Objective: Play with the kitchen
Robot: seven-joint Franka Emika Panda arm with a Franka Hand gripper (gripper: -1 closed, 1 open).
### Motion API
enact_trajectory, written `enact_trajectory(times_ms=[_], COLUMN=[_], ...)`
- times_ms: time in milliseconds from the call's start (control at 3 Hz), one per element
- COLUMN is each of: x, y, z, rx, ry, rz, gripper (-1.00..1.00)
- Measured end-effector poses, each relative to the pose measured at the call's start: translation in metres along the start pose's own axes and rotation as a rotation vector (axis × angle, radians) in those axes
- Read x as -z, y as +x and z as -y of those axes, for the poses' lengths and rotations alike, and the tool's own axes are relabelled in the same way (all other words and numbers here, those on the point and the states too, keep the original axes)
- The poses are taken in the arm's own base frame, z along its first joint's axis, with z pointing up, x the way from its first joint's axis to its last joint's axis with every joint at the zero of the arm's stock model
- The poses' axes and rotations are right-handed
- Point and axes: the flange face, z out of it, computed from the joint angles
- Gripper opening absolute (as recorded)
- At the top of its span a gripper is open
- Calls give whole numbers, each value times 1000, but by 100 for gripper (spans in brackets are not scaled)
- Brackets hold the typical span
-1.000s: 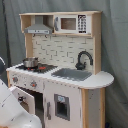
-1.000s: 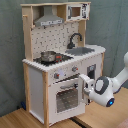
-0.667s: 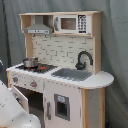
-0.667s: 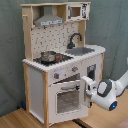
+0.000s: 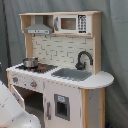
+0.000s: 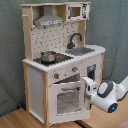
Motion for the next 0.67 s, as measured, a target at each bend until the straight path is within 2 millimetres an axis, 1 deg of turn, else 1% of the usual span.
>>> enact_trajectory(times_ms=[333,667], x=[8,27], y=[14,22], z=[2,9], rx=[-11,-15], ry=[-35,-50], rz=[33,58], gripper=[-100,-100])
